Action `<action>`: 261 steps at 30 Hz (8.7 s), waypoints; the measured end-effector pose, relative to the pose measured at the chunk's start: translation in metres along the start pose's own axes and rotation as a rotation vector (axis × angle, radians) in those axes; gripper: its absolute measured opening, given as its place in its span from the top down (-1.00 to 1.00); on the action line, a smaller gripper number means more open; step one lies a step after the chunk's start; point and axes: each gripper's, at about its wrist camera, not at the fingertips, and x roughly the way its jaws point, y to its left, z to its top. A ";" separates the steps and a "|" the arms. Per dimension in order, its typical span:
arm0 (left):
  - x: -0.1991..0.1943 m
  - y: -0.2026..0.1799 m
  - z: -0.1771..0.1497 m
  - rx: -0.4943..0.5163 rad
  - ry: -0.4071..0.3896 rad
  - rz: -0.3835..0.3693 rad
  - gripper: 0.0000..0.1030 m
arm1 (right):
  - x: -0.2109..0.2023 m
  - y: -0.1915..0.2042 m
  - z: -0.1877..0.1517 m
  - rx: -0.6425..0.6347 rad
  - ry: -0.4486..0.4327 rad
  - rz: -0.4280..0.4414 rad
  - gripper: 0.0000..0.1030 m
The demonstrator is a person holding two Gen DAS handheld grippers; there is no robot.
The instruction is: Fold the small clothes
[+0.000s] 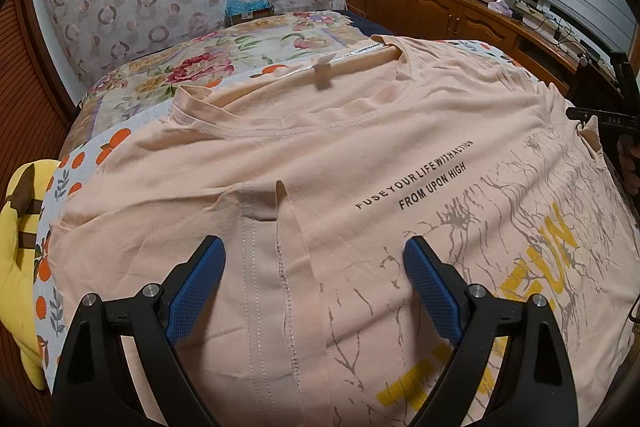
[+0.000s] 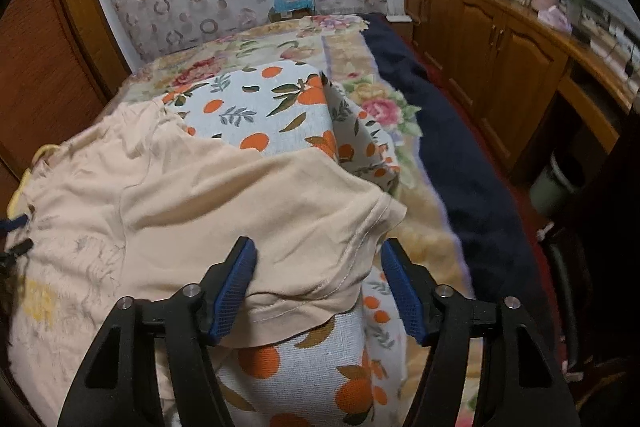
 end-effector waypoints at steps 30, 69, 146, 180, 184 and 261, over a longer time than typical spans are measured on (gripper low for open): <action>-0.058 0.015 -0.006 -0.074 -0.131 0.013 -0.78 | -0.072 0.165 0.023 -0.374 -0.227 0.270 0.92; -0.075 0.069 -0.031 -0.195 -0.146 0.118 -0.78 | 0.018 0.170 0.039 -0.351 -0.020 0.089 -0.28; -0.199 0.044 -0.194 -0.310 -0.194 0.007 0.91 | -0.185 0.104 -0.170 -0.320 -0.153 0.216 0.84; -0.160 0.081 -0.150 -0.284 -0.145 0.080 -0.52 | -0.120 0.123 -0.135 -0.332 -0.055 0.198 -0.07; -0.151 0.082 -0.151 -0.284 -0.110 0.049 -0.38 | -0.112 0.127 -0.140 -0.349 -0.036 0.195 -0.07; -0.409 0.031 -0.047 -0.102 -0.780 -0.128 0.86 | -0.442 0.121 -0.103 -0.420 -0.731 0.236 0.82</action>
